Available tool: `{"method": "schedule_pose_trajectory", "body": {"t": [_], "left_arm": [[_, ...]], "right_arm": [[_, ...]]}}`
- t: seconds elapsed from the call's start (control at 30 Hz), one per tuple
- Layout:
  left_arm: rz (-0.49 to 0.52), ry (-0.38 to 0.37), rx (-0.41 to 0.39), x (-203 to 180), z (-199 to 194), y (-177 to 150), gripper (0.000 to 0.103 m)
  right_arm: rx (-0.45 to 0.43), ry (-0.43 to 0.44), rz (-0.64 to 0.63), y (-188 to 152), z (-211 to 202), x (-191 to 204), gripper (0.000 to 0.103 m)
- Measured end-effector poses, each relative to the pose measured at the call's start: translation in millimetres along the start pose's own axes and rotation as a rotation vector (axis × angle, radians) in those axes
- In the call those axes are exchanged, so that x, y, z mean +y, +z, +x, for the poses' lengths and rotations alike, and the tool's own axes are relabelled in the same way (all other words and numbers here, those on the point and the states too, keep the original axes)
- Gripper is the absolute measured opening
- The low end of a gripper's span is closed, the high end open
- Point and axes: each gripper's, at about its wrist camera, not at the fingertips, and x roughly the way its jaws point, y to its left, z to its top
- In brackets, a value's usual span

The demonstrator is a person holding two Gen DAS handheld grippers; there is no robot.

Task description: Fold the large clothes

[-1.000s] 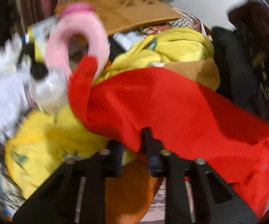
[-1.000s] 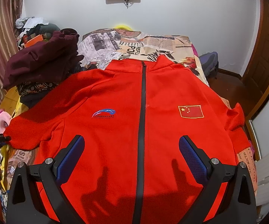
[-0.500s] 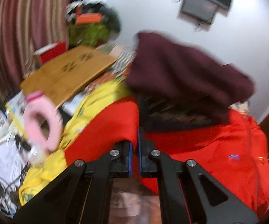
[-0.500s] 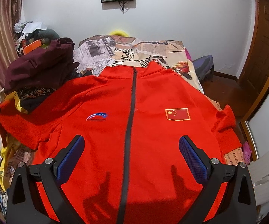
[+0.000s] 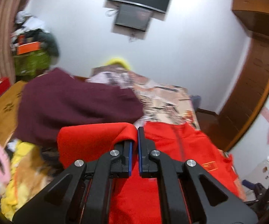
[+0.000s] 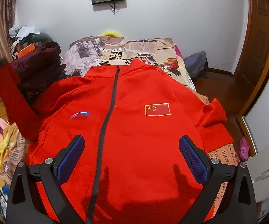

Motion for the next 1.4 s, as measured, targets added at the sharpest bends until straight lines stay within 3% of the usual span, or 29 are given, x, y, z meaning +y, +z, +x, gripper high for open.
{"method": "schedule_pose_trajectory", "body": {"t": [0.2,0.4,0.77,0.87,1.07,1.23,1.4], "left_arm": [[0.117,-0.098,0.052,-74,33,-2,0.005],[0.183,-0.197,0.182,-127,74,-27,0.005],[0.296,-0.281,0.474,-169,119,-117,0.005],[0.335,-0.286,0.531,-173,120,-136,0.018],[0.392,-0.238,0.484,-162,96,-139,0.052],[0.376,-0.161,0.402,-126,68,-123,0.065],[0.337,-0.022,0.352,-70,51,-111,0.073]], "right_arm": [[-0.010,0.007,0.017,-2,1,-14,0.100],[-0.009,-0.006,0.039,-3,2,-28,0.100],[0.035,-0.041,0.078,-12,9,-53,0.100],[0.037,-0.045,0.073,-13,7,-55,0.100],[0.016,-0.049,0.029,-5,1,-48,0.100],[-0.004,-0.030,-0.044,8,1,-31,0.100],[-0.002,0.016,-0.138,21,8,-2,0.100]]}}
